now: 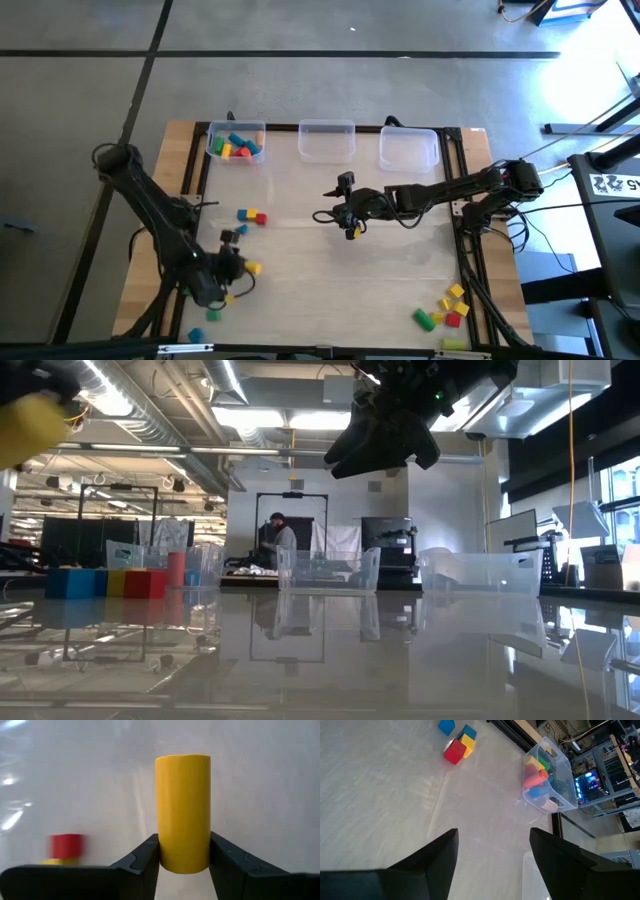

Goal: Sort blocks by size
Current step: Put the cylindrical yellow block into the left transparent bin

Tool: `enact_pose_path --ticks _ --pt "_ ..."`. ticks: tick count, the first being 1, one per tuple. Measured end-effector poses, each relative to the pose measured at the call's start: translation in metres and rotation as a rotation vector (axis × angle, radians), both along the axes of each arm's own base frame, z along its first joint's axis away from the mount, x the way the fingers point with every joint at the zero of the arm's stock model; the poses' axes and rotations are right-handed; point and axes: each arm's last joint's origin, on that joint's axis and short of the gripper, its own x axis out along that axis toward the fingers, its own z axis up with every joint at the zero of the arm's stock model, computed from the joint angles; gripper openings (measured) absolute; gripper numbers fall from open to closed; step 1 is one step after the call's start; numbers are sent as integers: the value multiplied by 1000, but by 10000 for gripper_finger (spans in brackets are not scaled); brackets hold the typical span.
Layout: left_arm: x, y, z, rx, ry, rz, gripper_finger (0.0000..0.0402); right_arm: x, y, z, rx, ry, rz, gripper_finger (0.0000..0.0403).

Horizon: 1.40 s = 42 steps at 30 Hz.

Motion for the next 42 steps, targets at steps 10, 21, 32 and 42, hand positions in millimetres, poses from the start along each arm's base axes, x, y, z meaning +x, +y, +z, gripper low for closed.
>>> enact_pose_path --ticks 10,21,32,42 --pt "2 57 37 49 -217 281 134 0 0 0 0 0 0 250" --pt "5 110 45 159 -285 651 137 0 0 0 0 0 0 250" --pt "11 165 46 289 -304 1005 139 0 -1 0 -15 -1 -18 250" --pt "11 209 46 334 -195 1157 138 0 -1 0 -15 -1 -18 250"
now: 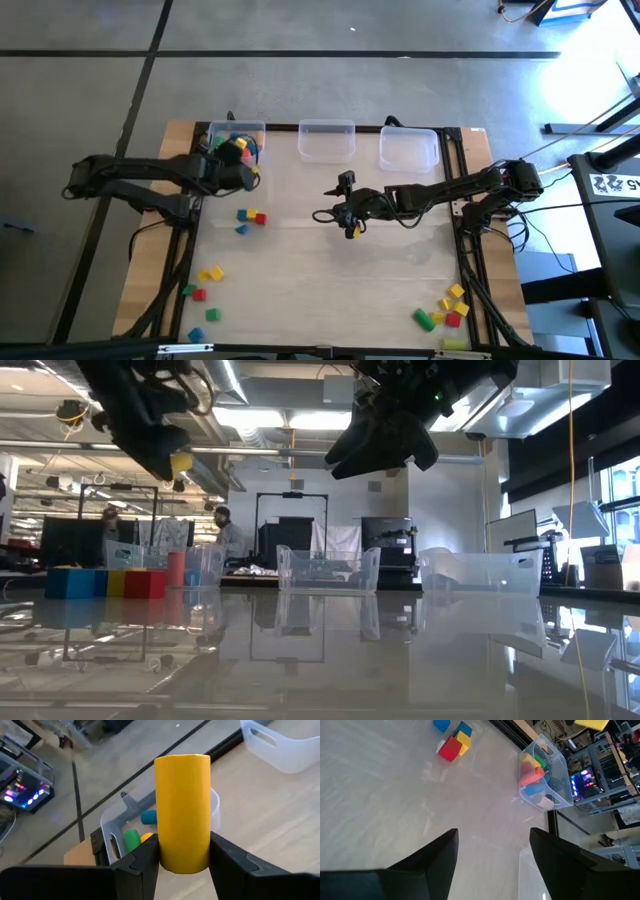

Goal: Sort blocks by size
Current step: Put the cylindrical yellow block into the left transparent bin

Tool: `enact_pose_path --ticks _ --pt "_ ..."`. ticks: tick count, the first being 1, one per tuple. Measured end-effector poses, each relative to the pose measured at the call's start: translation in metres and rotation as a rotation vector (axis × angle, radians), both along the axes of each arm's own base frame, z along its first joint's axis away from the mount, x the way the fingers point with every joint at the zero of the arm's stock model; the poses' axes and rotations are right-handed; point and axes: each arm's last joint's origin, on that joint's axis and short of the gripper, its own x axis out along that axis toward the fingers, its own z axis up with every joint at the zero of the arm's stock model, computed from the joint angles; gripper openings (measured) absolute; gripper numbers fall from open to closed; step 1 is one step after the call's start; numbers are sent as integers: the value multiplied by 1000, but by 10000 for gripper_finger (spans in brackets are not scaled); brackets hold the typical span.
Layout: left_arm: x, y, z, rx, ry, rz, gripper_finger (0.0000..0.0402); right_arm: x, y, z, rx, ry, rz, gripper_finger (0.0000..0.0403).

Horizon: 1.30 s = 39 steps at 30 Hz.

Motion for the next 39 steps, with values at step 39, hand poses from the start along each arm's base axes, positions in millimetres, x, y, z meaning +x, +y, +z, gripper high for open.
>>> enact_pose_path --ticks 39 --pt "-22 132 -83 -158 -186 152 183 -1 -1 -1 -16 12 -21 250"
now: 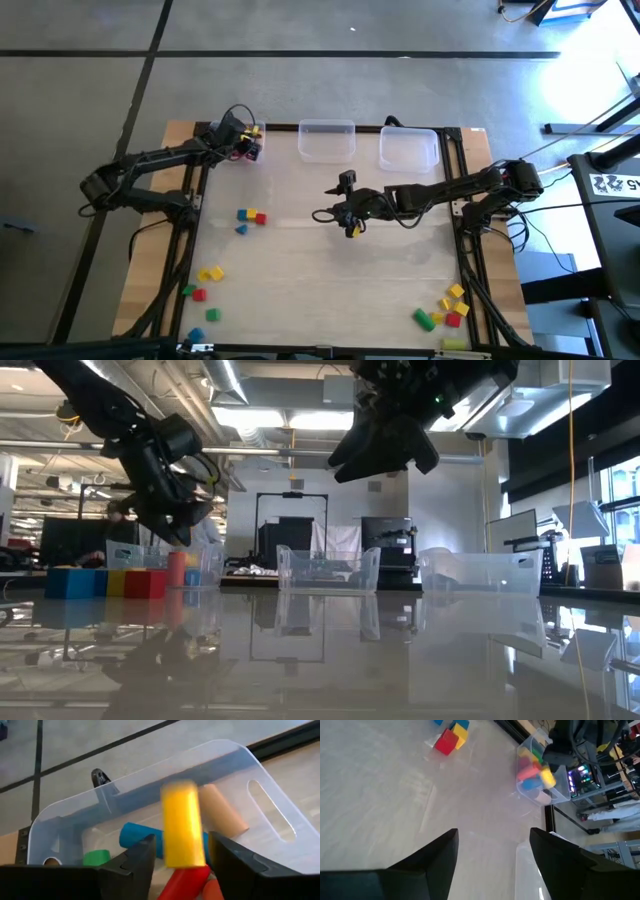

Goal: Sort blocks by size
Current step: Put the cylindrical yellow block into the left transparent bin, then put the cylindrical green block into the left transparent bin

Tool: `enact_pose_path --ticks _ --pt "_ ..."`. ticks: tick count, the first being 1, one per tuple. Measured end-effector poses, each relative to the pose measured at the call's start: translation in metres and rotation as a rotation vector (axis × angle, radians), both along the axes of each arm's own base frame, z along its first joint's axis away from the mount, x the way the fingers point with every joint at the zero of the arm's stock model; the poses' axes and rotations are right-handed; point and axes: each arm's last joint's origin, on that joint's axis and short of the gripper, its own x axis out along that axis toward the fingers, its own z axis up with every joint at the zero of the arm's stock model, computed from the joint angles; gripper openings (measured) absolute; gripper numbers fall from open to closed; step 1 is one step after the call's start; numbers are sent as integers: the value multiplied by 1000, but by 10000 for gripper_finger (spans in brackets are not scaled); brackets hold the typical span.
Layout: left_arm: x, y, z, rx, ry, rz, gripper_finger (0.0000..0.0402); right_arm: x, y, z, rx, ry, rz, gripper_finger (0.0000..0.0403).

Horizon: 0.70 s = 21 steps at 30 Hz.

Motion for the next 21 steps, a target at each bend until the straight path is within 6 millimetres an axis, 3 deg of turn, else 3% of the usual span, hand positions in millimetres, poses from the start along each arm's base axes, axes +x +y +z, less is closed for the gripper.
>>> enact_pose_path --ticks 5,11,18,21 --pt "0 -6 9 -5 -33 -41 213 1 0 1 4 -16 5 250" --pt "9 -33 26 -16 -118 -210 218 -10 8 15 23 37 41 250" --pt "30 -86 45 -70 -308 -514 219 -35 49 40 75 189 114 250" --pt "39 -109 47 -101 -349 -607 219 -47 65 42 123 254 105 250"
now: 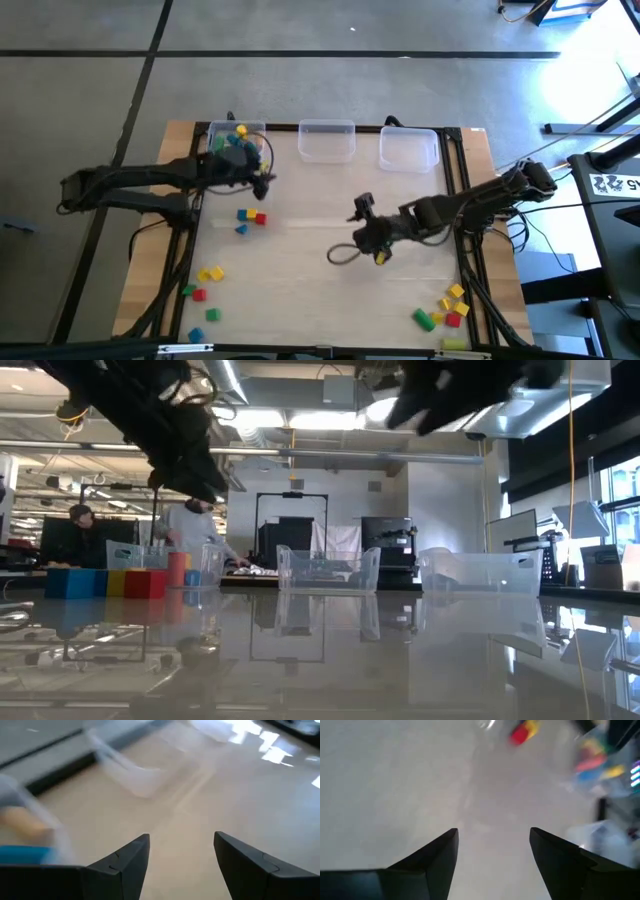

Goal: Sort blocks by size
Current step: Put the cylindrical green block into the left transparent bin

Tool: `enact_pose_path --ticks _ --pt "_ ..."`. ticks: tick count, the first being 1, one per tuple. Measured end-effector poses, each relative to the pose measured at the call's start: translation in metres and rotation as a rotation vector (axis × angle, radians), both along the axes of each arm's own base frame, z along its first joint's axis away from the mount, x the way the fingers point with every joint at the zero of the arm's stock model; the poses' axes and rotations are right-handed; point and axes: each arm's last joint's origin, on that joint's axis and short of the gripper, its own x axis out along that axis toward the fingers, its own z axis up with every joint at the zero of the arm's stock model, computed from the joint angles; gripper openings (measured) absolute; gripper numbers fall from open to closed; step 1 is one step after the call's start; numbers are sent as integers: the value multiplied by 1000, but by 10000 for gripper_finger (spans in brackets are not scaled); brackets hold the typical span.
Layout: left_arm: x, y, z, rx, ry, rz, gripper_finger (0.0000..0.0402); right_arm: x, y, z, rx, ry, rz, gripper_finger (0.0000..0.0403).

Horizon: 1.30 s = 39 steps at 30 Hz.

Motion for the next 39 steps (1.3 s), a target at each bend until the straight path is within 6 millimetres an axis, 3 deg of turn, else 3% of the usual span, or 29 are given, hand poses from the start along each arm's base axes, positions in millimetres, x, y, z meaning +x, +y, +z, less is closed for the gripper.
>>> enact_pose_path --ticks 7,17,28,32,39 --pt "15 -45 -1 -56 -69 -161 219 -31 35 -11 167 182 -79 250" --pt "32 -89 -7 -78 -152 -196 219 -67 80 -24 342 238 -245 250" --pt "43 -103 -20 -69 -121 -242 219 -104 119 -67 539 419 -507 250" --pt "44 -103 -22 -50 -109 -254 219 -114 137 -75 640 546 -580 250" --pt "44 -103 -22 -25 -104 -269 219 -125 157 -86 720 586 -720 250"
